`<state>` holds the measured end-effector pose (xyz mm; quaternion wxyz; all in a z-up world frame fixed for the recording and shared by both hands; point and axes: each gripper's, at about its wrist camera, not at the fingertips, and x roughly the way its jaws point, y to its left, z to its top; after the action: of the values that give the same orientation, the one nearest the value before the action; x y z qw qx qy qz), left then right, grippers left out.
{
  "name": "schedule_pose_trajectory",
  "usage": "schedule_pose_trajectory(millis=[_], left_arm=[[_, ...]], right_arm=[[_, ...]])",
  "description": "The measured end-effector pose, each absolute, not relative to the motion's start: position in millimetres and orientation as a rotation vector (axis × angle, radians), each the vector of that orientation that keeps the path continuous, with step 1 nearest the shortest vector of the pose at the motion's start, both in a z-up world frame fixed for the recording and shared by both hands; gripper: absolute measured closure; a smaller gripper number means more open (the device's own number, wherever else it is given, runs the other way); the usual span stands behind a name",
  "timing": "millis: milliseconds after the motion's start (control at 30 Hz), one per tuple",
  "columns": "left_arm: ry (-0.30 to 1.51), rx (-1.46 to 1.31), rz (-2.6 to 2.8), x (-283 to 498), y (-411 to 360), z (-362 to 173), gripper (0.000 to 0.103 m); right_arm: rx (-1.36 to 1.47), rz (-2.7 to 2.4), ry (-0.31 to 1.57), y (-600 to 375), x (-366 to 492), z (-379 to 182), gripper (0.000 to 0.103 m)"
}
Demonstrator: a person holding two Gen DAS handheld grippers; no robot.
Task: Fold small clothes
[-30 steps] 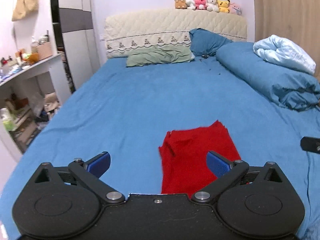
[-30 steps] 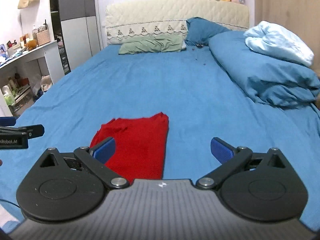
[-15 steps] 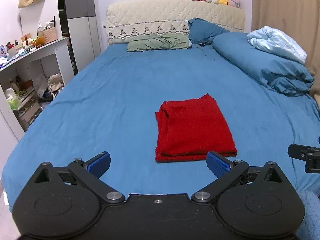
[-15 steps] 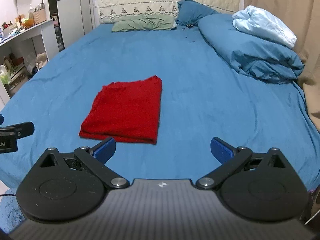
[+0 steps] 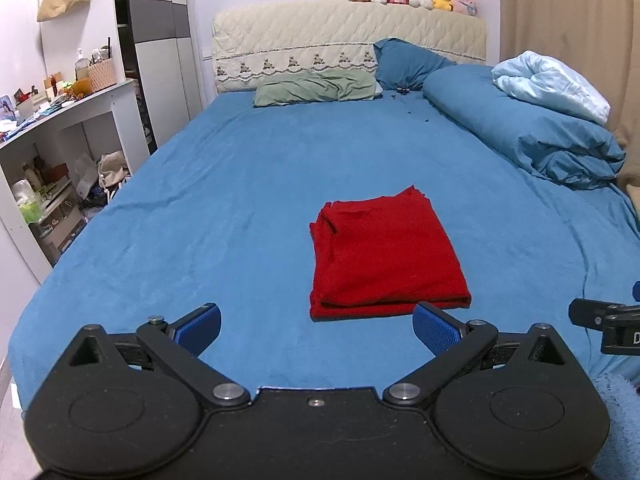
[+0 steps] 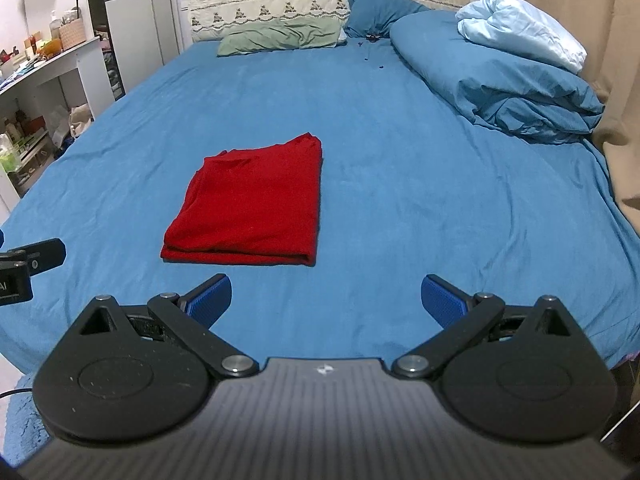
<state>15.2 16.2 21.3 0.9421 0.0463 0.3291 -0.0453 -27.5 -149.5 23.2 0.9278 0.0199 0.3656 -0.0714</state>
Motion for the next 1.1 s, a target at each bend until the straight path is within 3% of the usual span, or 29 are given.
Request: schedule_pose_trajectory(millis=[1100], left_arm=[[0.667,0.099,-0.089,11.6,15.4,22.9,0.000]], right_arm=[[0.036,-0.140,0.743,-145.4,-34.6,25.8,0.000]])
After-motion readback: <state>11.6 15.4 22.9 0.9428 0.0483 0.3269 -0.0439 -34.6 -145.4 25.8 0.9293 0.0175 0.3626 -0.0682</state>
